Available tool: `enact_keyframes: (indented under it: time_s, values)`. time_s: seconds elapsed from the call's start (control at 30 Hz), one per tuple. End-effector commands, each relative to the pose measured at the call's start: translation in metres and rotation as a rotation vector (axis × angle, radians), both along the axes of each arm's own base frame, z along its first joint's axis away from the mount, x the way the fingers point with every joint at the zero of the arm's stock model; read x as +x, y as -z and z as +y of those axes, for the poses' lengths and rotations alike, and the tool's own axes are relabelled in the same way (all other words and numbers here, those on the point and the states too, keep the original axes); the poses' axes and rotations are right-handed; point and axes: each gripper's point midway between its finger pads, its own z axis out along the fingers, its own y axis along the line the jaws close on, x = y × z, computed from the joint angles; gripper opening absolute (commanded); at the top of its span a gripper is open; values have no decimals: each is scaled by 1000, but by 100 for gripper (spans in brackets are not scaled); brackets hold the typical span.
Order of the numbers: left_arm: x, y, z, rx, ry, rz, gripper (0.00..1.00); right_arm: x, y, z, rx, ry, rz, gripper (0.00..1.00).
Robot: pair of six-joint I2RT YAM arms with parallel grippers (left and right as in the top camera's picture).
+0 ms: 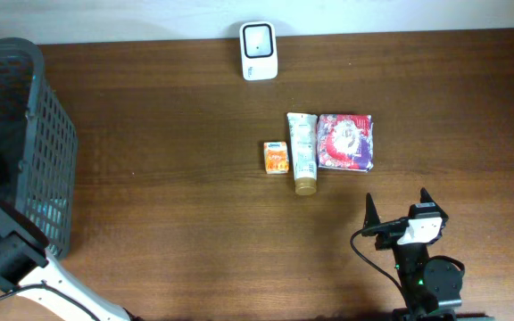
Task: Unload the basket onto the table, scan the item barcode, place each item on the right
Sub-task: 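Grasp the green Kleenex tissue pack in the basket with left gripper, then place the green tissue pack left of the orange pack, release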
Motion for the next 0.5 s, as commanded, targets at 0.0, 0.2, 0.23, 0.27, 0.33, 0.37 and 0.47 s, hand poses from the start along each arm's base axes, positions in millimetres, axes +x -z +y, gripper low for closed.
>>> enact_keyframes:
  time_s: [0.0,0.2,0.23,0.27,0.33,0.37,0.47]
  values:
    - [47,-67,-28,-185,-68,-395,0,0,4,-1,1,4,5,99]
    - [82,-318,-174,-792,273,-1133,0,0,4,-1,1,4,5,99]
    - [77,-330,-184,-844,277,-1149,0,0,4,-1,1,4,5,99]
    - [72,-343,-194,-920,218,-1156,0,0,4,-1,1,4,5,99]
    - [72,-356,-224,-1025,221,-1138,0,0,4,-1,1,4,5,99]
    - [77,-358,-248,-1062,272,-1114,0,0,4,-1,1,4,5,99]
    - [92,-358,-334,-1163,450,-1015,0,0,4,-1,1,4,5,99]
